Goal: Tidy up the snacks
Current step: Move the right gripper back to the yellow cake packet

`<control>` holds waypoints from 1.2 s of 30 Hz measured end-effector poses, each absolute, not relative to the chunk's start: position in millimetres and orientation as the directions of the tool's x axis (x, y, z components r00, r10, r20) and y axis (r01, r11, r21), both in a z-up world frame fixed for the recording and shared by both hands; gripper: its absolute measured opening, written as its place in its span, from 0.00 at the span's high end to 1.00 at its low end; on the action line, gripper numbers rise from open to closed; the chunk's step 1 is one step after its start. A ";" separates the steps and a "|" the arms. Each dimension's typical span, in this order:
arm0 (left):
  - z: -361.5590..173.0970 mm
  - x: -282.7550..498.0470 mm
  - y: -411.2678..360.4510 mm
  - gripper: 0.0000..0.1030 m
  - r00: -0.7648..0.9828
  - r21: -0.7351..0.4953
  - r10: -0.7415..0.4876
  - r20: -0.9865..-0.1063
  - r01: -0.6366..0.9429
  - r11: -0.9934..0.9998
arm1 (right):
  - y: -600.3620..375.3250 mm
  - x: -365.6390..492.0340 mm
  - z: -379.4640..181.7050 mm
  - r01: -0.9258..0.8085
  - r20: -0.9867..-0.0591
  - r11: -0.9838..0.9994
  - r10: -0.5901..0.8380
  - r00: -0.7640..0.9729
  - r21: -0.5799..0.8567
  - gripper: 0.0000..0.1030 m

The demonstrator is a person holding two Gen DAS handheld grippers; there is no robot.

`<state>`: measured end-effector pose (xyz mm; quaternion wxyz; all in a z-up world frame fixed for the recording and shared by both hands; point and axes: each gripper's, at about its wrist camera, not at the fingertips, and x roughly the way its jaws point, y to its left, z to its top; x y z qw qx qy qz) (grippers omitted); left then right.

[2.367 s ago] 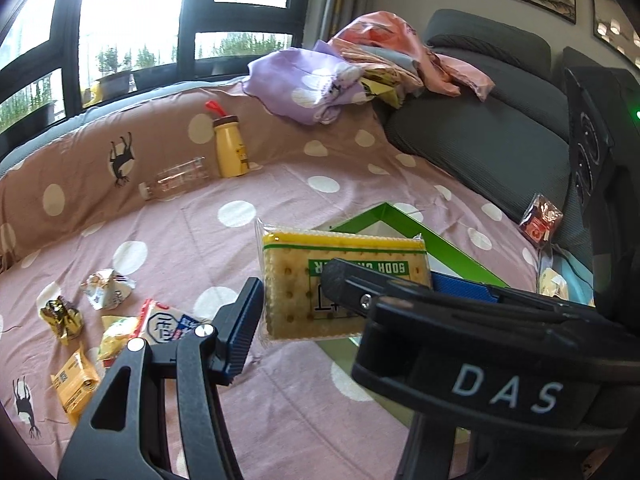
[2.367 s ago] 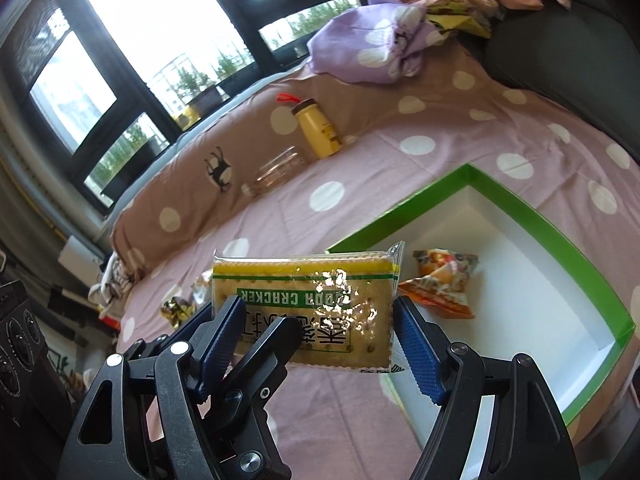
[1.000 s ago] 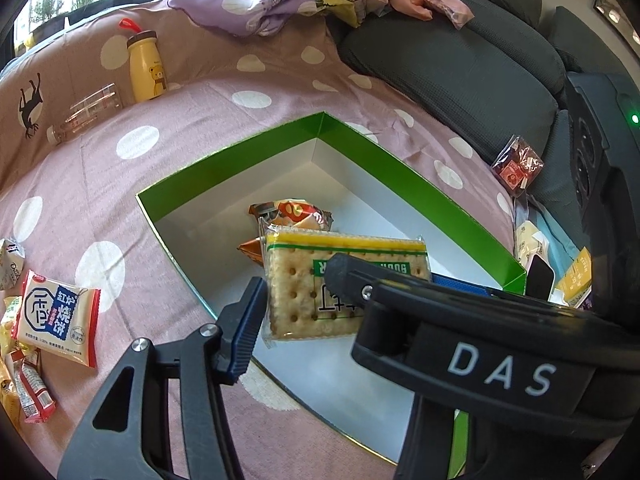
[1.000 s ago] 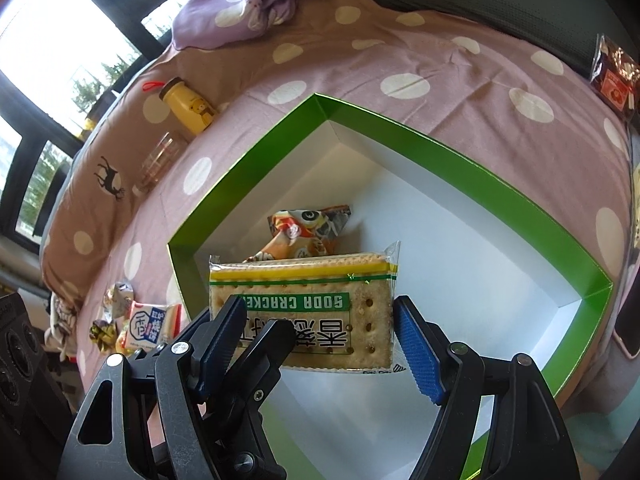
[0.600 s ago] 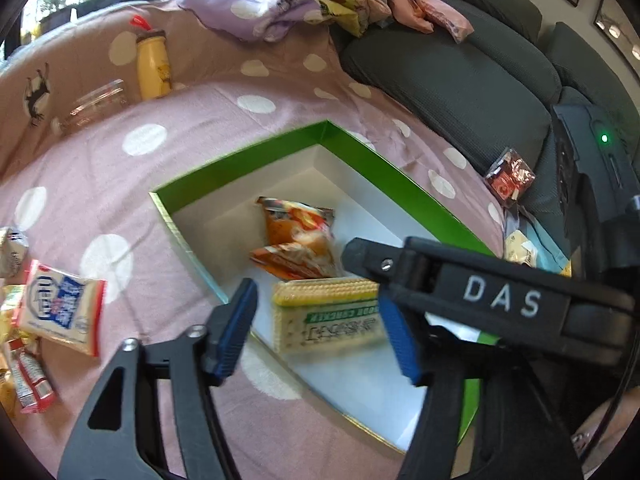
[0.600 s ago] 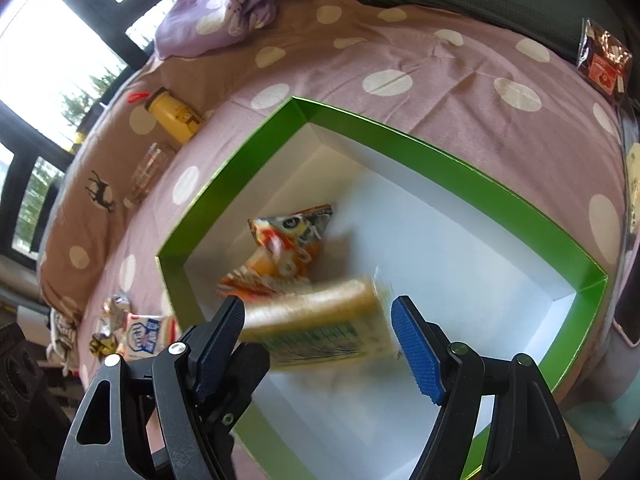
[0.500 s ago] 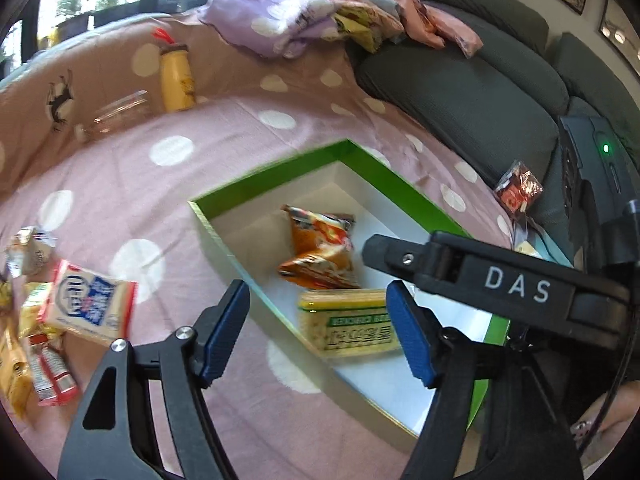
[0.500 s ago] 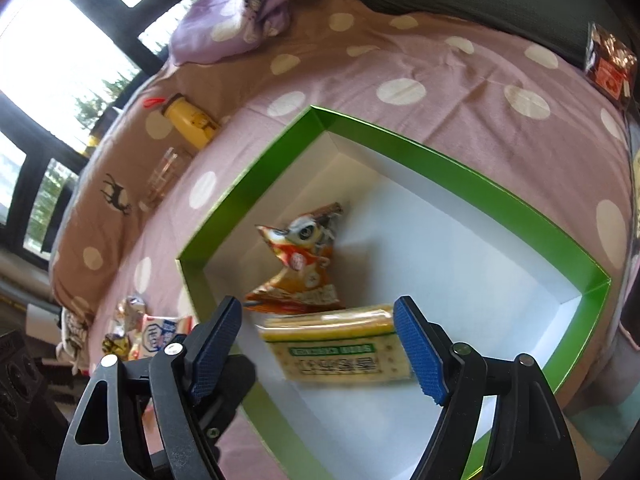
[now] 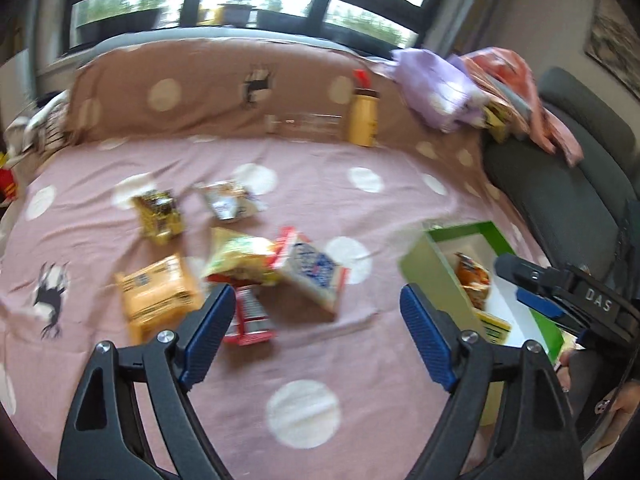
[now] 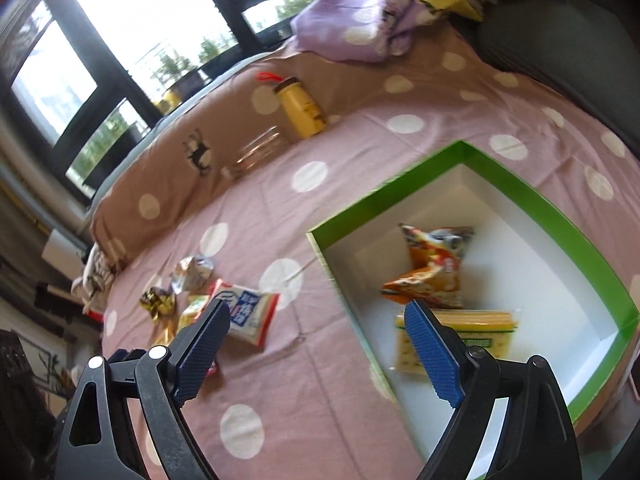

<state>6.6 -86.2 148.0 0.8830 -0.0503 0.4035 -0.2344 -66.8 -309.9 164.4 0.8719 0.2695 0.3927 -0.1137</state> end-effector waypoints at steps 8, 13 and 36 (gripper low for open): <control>132.0 10.2 -11.0 0.16 0.623 -0.280 -0.336 -0.706 0.189 0.941 | -250.9 -42.2 166.5 0.278 -0.754 0.907 0.063 0.654 0.317 0.13; 122.2 14.8 12.7 0.16 0.614 -0.300 -0.318 -0.723 0.136 0.944 | -222.9 -33.0 163.4 0.198 -0.746 0.924 0.123 0.655 0.326 0.13; 77.6 49.7 54.0 0.16 0.520 -0.379 -0.339 -0.784 0.031 0.925 | -113.5 61.8 148.0 -0.052 -0.773 0.886 0.429 0.467 0.460 0.13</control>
